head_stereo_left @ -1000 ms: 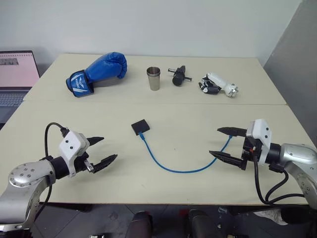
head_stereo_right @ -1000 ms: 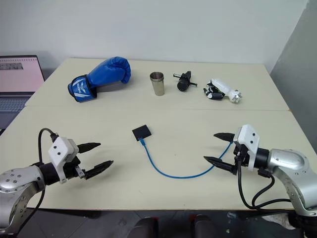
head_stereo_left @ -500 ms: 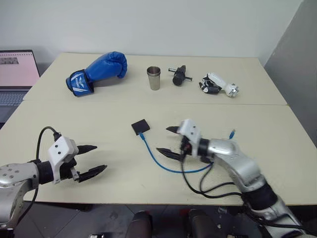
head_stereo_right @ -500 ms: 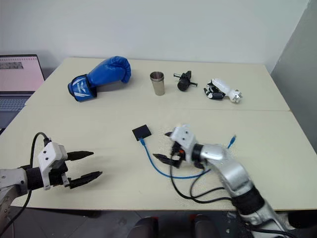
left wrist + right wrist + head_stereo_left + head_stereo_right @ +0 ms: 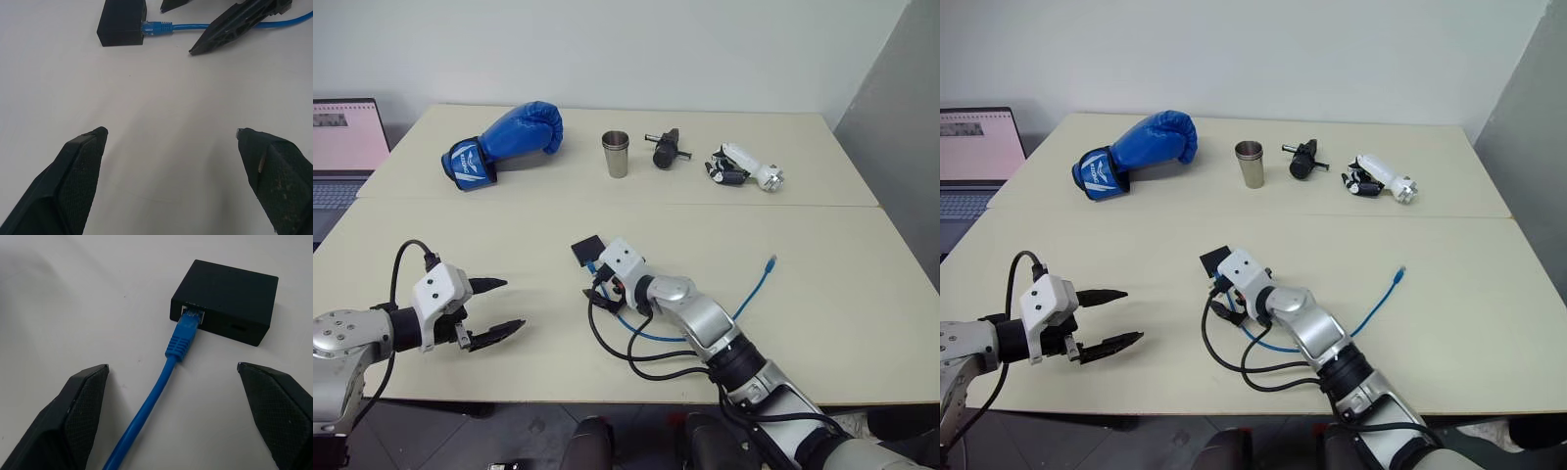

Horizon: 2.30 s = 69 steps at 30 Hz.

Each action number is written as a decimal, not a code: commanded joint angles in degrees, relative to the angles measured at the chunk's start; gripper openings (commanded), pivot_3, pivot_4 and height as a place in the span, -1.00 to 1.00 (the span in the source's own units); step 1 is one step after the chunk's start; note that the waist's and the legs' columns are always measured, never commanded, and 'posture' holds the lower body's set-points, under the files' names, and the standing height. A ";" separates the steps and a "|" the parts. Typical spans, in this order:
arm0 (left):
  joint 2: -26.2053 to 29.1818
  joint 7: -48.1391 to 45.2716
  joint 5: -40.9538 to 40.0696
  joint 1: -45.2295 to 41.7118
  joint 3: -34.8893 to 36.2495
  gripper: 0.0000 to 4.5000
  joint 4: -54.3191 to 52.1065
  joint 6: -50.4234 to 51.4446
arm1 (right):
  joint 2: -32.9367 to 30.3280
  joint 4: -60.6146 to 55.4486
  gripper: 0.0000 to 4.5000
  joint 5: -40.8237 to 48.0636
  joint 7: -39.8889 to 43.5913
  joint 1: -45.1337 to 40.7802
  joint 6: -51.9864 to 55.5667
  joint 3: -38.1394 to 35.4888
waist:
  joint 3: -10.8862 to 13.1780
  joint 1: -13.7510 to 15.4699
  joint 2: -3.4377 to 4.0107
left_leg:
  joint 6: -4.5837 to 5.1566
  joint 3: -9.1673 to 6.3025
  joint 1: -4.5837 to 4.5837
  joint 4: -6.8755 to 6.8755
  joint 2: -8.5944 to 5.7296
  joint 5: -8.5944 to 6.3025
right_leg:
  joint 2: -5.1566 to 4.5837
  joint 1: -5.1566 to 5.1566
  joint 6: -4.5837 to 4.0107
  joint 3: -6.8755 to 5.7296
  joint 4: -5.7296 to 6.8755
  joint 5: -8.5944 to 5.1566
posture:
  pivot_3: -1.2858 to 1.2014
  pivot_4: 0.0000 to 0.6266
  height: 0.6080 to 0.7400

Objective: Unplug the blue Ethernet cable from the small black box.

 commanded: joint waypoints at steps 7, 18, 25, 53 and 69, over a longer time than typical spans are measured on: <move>-0.26 0.59 0.63 -1.99 -1.05 1.00 1.03 -1.00 | 1.31 1.95 0.02 -2.31 -0.60 -1.54 -1.44 -1.55 | -0.01 -0.01 -0.02 | 0.00 0.00 0.00 0.00 -0.01 0.00 | -0.01 -0.01 0.00 0.00 0.00 0.00 | 0.03 -0.52 1.00; -2.10 1.77 -4.43 -4.11 0.22 1.00 0.63 7.47 | -4.20 -1.58 -0.99 -5.69 0.08 0.46 -7.94 -1.75 | -0.02 0.09 -0.03 | 0.00 -0.01 -0.02 0.00 -0.03 0.00 | -0.01 0.00 0.00 -0.02 0.01 0.00 | 0.03 -0.52 1.00; -4.80 5.58 -16.36 -6.77 0.37 1.00 -4.82 26.52 | -21.90 -16.22 -0.99 -9.04 13.59 5.90 -27.69 1.87 | 0.03 0.04 -0.02 | 0.00 0.00 -0.07 0.01 -0.05 0.00 | -0.04 -0.01 0.01 0.00 -0.03 -0.01 | 0.03 -0.52 1.00; -11.11 14.27 -43.13 -20.59 0.55 1.00 -8.94 53.17 | -31.06 -16.36 -0.99 -10.26 23.04 -0.05 -60.61 -2.47 | 0.04 0.17 -0.08 | -0.03 -0.09 0.03 0.08 -0.07 0.02 | -0.06 0.18 0.00 -0.03 -0.02 -0.01 | 0.03 -0.52 1.00; -11.05 13.44 -42.49 -20.56 -1.82 -0.36 -9.15 53.40 | -31.08 -14.00 -0.99 -13.98 20.09 -0.99 -64.49 -3.17 | 0.04 0.17 -0.08 | -0.05 -0.08 0.03 0.08 -0.07 0.03 | -0.06 0.18 0.00 -0.02 -0.03 0.00 | 0.03 -0.52 1.00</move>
